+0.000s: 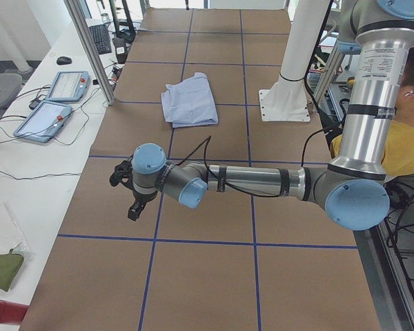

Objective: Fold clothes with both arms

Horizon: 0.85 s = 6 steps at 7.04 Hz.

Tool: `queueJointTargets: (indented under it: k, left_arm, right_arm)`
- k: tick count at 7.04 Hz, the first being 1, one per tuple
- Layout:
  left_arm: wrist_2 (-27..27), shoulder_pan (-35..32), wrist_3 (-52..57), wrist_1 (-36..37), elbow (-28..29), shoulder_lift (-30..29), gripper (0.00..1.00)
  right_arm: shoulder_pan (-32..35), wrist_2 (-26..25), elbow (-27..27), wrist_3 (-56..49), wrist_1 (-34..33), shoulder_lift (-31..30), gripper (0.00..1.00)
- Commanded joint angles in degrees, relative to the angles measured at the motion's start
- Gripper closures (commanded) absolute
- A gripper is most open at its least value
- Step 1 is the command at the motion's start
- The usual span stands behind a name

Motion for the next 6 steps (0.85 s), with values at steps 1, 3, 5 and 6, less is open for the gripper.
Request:
queueJointTargets:
  k: [1, 3, 5, 6]
  left_arm:
    - [-0.1, -0.1, 0.0, -0.1, -0.9, 0.7, 0.00]
    - [-0.6, 0.0, -0.7, 0.2, -3.7, 2.9, 0.00]
    - [-0.5, 0.1, -0.8, 0.1, -3.1, 2.4, 0.00]
    - [-0.3, 0.1, -1.3, -0.1, -3.5, 1.4, 0.00]
  right_arm:
    - [0.0, 0.1, 0.1, -0.1, 0.6, -1.6, 0.00]
    - [0.0, -0.8, -0.3, 0.7, 0.7, -2.1, 0.00]
    - [0.0, -0.7, 0.0, 0.5, 0.7, -1.4, 0.00]
    - [0.1, -0.6, 0.5, 0.5, 0.6, -1.2, 0.00]
